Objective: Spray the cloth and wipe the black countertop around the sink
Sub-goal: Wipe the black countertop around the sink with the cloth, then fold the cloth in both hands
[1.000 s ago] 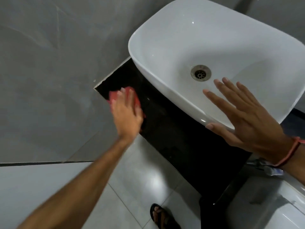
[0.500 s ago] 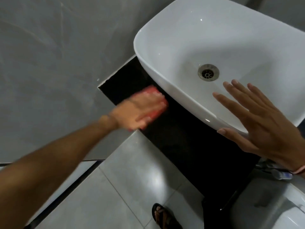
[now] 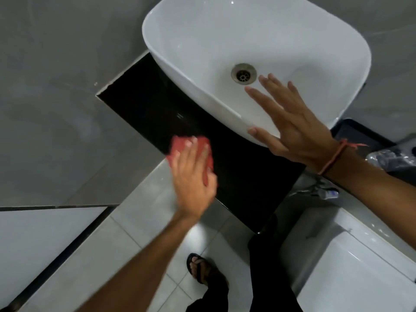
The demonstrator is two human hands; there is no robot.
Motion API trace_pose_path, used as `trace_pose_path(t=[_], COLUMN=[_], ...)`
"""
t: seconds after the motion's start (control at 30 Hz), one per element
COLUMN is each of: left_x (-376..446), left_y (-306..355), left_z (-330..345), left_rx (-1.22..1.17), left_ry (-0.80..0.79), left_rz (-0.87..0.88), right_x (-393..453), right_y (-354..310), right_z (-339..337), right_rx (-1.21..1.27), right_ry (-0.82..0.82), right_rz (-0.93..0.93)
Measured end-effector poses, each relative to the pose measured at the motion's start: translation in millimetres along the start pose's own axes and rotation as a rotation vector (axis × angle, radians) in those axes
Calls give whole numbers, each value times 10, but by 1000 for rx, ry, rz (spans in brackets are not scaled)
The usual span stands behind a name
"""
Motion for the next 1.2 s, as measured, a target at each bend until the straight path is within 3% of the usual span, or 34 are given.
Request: trace_pose_path(t=[0.2, 0.37, 0.47, 0.53, 0.6, 0.67, 0.7, 0.77, 0.8, 0.87, 1.0, 1.13, 1.2], left_x=[-991, -1037, -831, -608, -442, -331, -298, -235, -203, -162, -231, -303, -262], left_y=[1181, 1667, 1620, 1423, 1293, 1209, 1208, 1200, 1189, 1182, 1230, 1510, 1704], left_z=[387, 371, 169, 63, 26, 15, 27, 55, 61, 103, 146, 355, 570], left_rx=[10, 24, -53, -53, 81, 192, 209, 208, 204, 201, 146, 71, -89], left_ry=[-147, -230, -289, -421, -636, -747, -763, -750, -740, -733, -668, -614, -637], left_rz=[-107, -289, -270, -174, 13, 112, 121, 66, 25, -39, -145, -205, -247], right_x=[-13, -50, -411, -991, -1719, -2273, -2442, -2594, -2616, -2612, -2560, -2596, -2644], right_y=[-13, -87, -53, -9, -25, -113, -249, -639, -800, -894, -598, -36, 290], right_z=[-23, -147, -356, -327, -42, 491, 788, 1207, 1307, 1388, 1341, 1317, 1296], right_rx=[15, 49, 317, 410, 509, 901, 1173, 1628, 1762, 1857, 1770, 1768, 1794], right_ry=[53, 98, 463, 812, 1007, 935, 758, 354, 269, 366, 624, 655, 648], right_rz=[6, 10, 202, 474, 824, 1219, 1374, 1495, 1483, 1441, 1400, 1457, 1465])
Point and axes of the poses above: each hand's wrist, its own x-axis towards the middle knuckle, its own z-axis out of the palm, y = z × x, the point moved 6 cm from there along x, towards the middle knuckle, and after that the axes turned 5 degrees about y, right-handed, at the moved point
